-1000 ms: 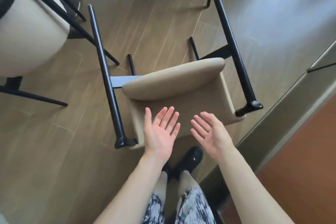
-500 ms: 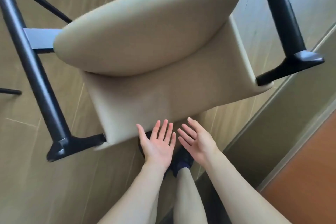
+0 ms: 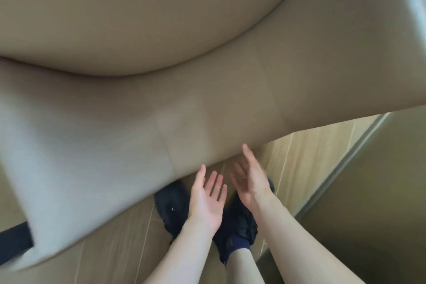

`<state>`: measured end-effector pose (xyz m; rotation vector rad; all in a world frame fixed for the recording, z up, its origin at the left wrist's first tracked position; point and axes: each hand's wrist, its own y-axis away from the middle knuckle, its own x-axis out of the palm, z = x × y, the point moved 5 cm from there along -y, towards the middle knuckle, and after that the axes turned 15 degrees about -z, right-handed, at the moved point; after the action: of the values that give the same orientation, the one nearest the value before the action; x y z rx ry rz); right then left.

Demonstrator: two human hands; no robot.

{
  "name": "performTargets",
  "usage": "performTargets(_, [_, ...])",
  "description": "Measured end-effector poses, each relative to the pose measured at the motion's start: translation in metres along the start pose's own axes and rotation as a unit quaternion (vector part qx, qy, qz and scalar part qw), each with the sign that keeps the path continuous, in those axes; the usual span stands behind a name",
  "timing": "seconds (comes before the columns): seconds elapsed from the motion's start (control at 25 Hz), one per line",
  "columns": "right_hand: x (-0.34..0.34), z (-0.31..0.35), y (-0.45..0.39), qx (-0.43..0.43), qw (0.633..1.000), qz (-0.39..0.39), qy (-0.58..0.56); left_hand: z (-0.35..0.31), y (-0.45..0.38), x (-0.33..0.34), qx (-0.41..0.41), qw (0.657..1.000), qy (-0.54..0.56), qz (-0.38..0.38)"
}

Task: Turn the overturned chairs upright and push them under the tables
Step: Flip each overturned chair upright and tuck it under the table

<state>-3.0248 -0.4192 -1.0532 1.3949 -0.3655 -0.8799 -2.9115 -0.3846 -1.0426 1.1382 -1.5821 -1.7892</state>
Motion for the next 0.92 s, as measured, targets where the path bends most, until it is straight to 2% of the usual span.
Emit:
performTargets(0.28, [0.015, -0.005, -0.067, -0.035, 0.999, -0.001, -0.009, -0.008, -0.077, 0.021, 0.014, 1.0, 0.009, -0.02])
performTargets(0.4, [0.021, -0.005, -0.083, -0.039, 0.998, -0.002, -0.042, -0.009, -0.098, 0.027, 0.033, 0.999, 0.031, 0.0])
performTargets(0.52, [0.03, -0.004, -0.089, -0.042, 0.996, 0.013, -0.075, -0.004, -0.109, 0.037, 0.07, 0.995, 0.066, 0.028])
performTargets(0.64, [0.033, -0.002, -0.097, -0.033, 0.994, 0.034, -0.103, 0.002, -0.114, 0.047, 0.09, 0.989, 0.113, 0.004])
performTargets(0.8, [0.039, 0.001, -0.104, -0.01, 0.988, 0.057, -0.145, -0.004, -0.112, 0.048, 0.095, 0.987, 0.129, 0.009])
performTargets(0.92, [0.038, 0.002, -0.105, -0.023, 0.991, 0.048, -0.122, -0.009, -0.105, 0.045, 0.077, 0.989, 0.128, 0.003])
